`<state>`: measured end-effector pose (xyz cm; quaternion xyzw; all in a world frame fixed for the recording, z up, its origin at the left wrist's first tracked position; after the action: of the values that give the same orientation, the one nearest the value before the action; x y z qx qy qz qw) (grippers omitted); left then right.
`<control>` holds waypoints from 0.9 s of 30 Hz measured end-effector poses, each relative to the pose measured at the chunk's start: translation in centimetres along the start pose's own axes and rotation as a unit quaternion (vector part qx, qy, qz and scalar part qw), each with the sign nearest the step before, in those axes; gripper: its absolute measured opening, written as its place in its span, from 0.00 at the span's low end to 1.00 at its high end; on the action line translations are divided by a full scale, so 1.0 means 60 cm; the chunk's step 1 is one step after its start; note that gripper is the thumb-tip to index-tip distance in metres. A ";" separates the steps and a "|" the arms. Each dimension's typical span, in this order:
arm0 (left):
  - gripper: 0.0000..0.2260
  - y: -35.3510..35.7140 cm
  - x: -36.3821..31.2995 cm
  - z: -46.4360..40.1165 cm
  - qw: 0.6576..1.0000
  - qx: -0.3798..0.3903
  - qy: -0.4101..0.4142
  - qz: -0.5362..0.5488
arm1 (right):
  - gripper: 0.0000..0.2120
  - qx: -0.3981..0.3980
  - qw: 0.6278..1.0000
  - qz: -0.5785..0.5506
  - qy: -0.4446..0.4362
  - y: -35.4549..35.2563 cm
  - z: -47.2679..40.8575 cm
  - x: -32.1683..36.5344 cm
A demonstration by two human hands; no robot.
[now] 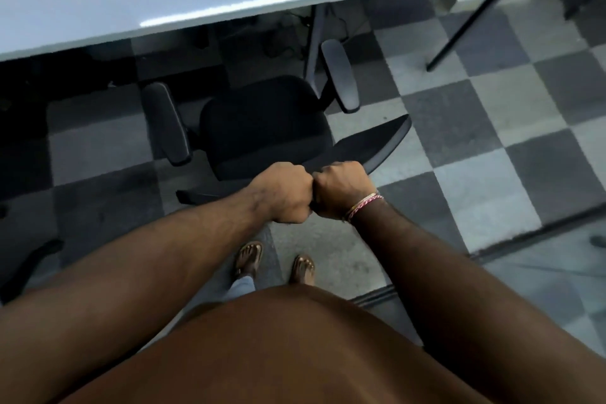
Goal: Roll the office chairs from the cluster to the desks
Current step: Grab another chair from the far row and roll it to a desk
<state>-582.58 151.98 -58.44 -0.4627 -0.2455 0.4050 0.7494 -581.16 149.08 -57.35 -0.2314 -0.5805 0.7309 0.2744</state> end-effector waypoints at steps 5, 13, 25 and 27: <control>0.17 -0.002 -0.071 -0.009 0.996 -0.008 0.081 -0.034 | 0.08 0.008 0.995 -0.024 0.101 0.028 0.068 -0.022; 0.14 -0.010 -0.131 -0.011 0.978 0.002 0.192 -0.080 | 0.08 0.003 0.966 -0.048 0.256 0.045 0.143 -0.027; 0.15 -0.040 -0.173 -0.059 0.922 0.009 0.340 -0.183 | 0.12 -0.038 0.904 -0.058 0.423 0.042 0.196 -0.051; 0.14 -0.052 -0.174 -0.071 0.925 0.004 0.333 -0.184 | 0.12 -0.044 0.897 -0.062 0.436 0.039 0.199 -0.061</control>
<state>-584.00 140.40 -57.48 -0.5143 -0.0610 0.0837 0.8513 -586.60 137.61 -56.94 -0.5024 -0.4470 0.5122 0.5343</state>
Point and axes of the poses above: each hand's wrist, its own z-axis away from the middle knuckle, its own y-axis out of the palm, x = y × z, the point moved 10 cm from there along -z, towards the middle knuckle, and after that the axes turned 5 degrees about -y, right-handed, at the moved point
